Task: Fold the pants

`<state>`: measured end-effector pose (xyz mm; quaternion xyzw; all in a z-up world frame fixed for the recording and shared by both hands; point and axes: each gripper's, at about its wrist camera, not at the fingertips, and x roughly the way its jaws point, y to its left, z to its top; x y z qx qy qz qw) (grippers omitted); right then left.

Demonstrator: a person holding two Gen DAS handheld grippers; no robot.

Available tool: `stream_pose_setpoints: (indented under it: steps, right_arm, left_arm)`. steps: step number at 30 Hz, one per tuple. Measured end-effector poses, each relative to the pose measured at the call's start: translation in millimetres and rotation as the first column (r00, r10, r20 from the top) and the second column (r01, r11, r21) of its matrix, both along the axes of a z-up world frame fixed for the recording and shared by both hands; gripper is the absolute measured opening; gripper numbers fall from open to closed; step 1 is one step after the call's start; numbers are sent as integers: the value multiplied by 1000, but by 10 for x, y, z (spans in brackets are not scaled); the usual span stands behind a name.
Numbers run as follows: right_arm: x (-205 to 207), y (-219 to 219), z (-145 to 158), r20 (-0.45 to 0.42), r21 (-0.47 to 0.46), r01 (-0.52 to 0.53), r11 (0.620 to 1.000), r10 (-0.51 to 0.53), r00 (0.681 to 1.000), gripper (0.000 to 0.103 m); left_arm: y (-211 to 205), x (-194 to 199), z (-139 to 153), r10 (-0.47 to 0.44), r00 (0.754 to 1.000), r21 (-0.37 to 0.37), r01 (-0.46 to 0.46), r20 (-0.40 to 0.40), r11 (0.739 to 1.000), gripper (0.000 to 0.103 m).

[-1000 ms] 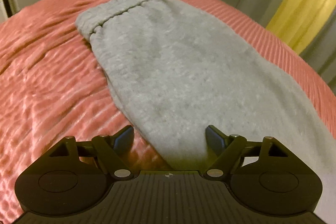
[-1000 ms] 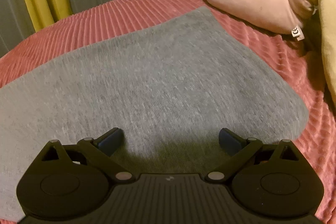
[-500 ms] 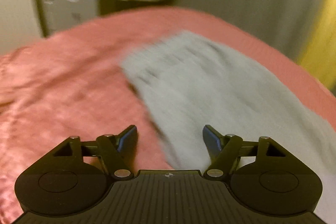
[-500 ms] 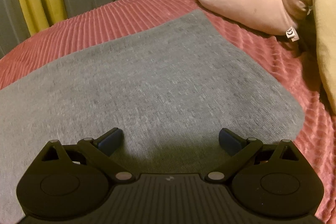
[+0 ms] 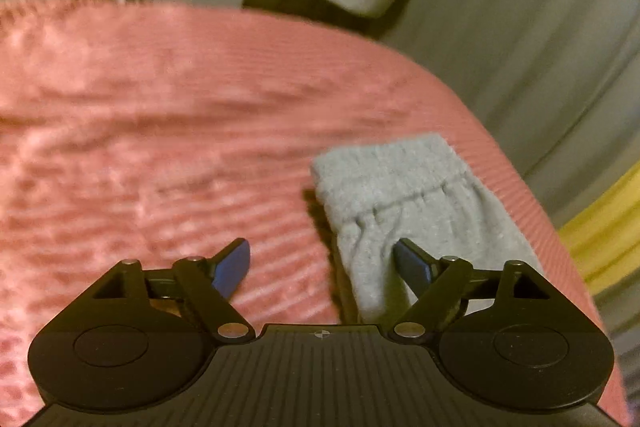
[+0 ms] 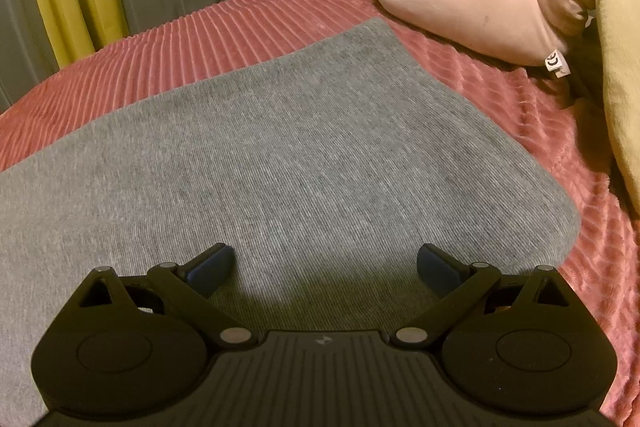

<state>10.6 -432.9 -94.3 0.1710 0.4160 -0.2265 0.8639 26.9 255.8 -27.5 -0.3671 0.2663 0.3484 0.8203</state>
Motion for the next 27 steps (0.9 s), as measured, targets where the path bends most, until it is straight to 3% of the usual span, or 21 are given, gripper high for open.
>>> stream_pose_setpoints:
  steps: [2,6,10,11,13,16,18,19,23,25,27]
  right_arm:
    - [2,2,-2,0,0,1,1000,-1,1000,99]
    - [4,9,1,0,0,2,1000,-2,1000,99]
    - [9,15,1,0,-1,3,1000,-3,1000,99]
    - [9,23,2,0,-2,4,1000,-4,1000,99]
    - [8,34,2,1,-6,6,1000,-6,1000,99]
    - [-5,44,1,10,-3,11,1000,-11,1000,99]
    - [-26,29,4,19,2,16,1000,-16,1000,99]
    - [-33,26,5,22,5,18,1000,-18,1000,99]
    - [-91,-12,18,52,30,36,999,-37,998,99]
    - [-140,-60,29,83,60,49,997,-54,995,98]
    - [-238,-145,57,136,109,82,991,-96,986,90]
  left_arm:
    - [61,65,-88,-32,999,-59,31,-15,998,85]
    - [101,179,-129,-106,994,-74,108,29,991,84]
    - [159,262,-189,-134,991,-47,135,13,990,82]
    - [156,262,-187,-131,991,-24,132,18,991,59]
    - [133,275,-150,-163,985,7,163,51,987,29]
    - [-63,309,-17,-163,986,170,156,25,973,24]
    - [-196,388,7,-160,986,262,164,-36,951,25]
    - [-242,439,-9,-151,985,290,168,-77,942,32]
    - [-382,465,6,-51,975,424,141,-215,895,85]
    - [-387,384,103,-26,977,444,120,-211,888,86]
    - [-369,269,198,-6,987,426,74,-161,902,88]
